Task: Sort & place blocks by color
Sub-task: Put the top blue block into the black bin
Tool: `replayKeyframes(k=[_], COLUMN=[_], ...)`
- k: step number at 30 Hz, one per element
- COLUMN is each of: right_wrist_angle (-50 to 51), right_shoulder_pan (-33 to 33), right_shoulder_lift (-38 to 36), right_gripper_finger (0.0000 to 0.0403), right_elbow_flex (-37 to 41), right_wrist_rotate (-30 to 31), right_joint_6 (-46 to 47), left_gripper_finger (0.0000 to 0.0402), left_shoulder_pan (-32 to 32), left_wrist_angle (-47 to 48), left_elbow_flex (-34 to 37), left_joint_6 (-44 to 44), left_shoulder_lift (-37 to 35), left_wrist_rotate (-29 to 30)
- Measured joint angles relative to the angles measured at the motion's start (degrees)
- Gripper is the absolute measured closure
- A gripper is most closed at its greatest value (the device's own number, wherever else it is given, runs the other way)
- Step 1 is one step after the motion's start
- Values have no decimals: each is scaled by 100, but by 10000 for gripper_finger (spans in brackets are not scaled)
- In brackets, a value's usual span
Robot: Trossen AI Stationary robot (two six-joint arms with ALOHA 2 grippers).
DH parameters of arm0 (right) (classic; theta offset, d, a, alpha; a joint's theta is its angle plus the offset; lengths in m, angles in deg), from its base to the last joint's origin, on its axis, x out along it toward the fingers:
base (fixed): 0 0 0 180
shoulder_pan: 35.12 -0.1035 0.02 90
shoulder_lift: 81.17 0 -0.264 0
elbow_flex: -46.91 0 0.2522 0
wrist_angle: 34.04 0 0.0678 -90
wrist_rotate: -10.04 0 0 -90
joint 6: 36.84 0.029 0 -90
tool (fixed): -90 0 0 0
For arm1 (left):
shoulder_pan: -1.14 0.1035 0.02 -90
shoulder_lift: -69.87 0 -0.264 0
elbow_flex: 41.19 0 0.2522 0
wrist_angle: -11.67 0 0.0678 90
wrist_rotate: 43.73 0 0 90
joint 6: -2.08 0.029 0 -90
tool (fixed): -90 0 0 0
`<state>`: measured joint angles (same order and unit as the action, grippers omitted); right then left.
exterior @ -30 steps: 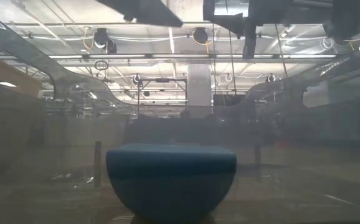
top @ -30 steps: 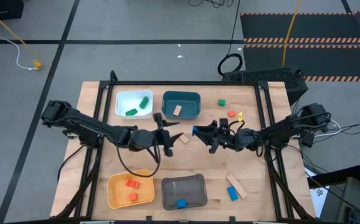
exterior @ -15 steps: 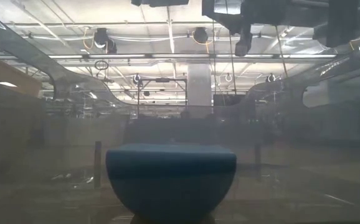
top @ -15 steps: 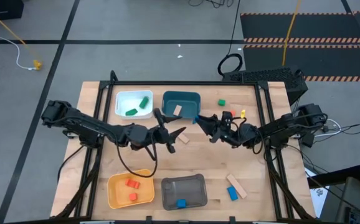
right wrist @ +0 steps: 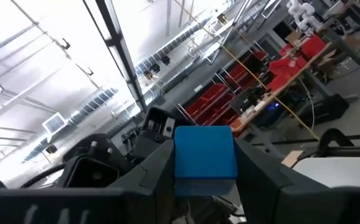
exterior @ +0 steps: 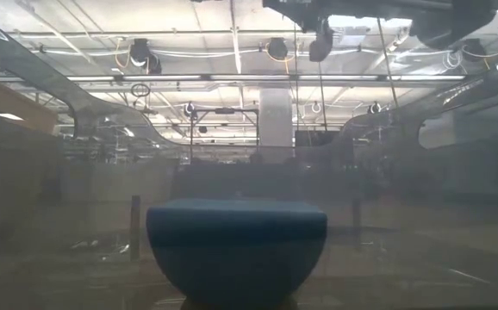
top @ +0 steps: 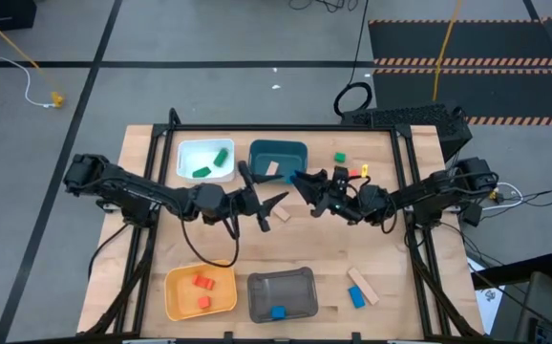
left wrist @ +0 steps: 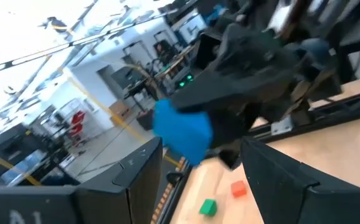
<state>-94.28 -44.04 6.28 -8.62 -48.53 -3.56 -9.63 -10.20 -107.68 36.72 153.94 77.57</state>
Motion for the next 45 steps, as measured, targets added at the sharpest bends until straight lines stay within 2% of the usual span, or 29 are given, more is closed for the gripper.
replayKeyframes(k=[9, 15, 18, 22, 30, 36, 39, 45], right_wrist_angle=[-50, -70, -106, -108, -77, 369, 859, 1843], right_shoulder_pan=[4, 13, 49, 67, 109, 363, 494, 632], right_shoulder_lift=[579, 853, 903, 903, 886, 615, 294, -524], right_gripper_finger=[278, 277, 277, 276, 273, 237, 207, 151], right_elbow_flex=[-616, -773, -771, -773, -769, -685, -566, -249], right_wrist_rotate=[15, -261, -450, -457, -639, -1393, -1843, -2294], right_joint_6=[-253, -116, 105, 269, 244, 29, 118, 210], left_gripper_finger=[183, 186, 212, 272, 272, 272, 274, 274], left_shoulder_pan=[114, 112, 110, 116, 96, -26, -85, -168], left_wrist_angle=[-95, -43, -54, 30, 104, 94, 119, 221], left_elbow_flex=[0, 0, 0, 0, -2, -2, -4, -4], left_joint_6=[-87, -90, -112, -121, -157, -245, -262, -257], left_shoulder_lift=[-5, 8, 9, 9, 7, -2, -2, 0], left_wrist_rotate=[50, 137, 126, 162, 210, 221, 210, 206])
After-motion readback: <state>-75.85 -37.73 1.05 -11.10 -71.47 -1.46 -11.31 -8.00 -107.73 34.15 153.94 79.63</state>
